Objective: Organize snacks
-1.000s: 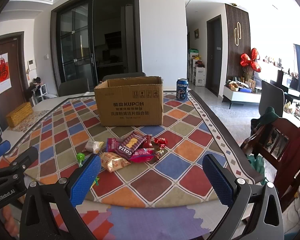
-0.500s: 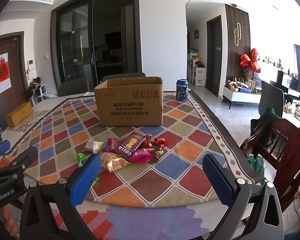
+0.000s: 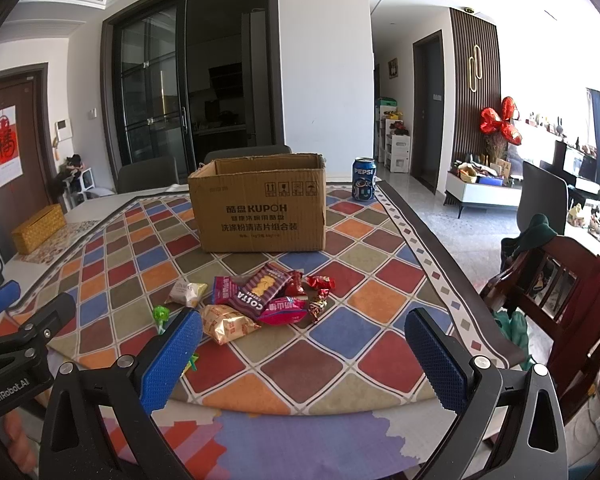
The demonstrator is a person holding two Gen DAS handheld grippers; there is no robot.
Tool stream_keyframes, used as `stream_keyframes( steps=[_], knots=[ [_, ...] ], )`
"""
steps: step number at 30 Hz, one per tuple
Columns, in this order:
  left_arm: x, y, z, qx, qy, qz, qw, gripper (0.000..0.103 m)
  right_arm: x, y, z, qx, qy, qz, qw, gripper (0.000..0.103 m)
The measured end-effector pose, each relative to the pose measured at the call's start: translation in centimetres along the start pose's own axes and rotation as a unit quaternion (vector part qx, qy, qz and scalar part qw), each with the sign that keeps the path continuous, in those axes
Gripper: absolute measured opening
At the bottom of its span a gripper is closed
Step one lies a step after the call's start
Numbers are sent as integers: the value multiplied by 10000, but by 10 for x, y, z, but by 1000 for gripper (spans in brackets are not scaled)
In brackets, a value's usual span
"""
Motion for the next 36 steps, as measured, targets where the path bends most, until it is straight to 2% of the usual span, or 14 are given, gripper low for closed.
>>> stream_keyframes(
  steps=[24,36],
  knots=[
    [2,0,-2,13,-77,-25,10000,103,2,-1,-1,-1,-50,-3,10000,102],
    [31,0,1,-9,-328,-6,9995,103,31,-6,3,-122,-423,-130,9989,102]
  ],
)
Point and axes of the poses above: each gripper's, at about its wrist camera, not at the fingertips, and x roughly the way its jaws point, y to its right, z to its underside, the point moved 2 cm from there along x, roughly the way its jaws point, and after that the axes turned 9 degrees about -z, right-handed, at the moved point
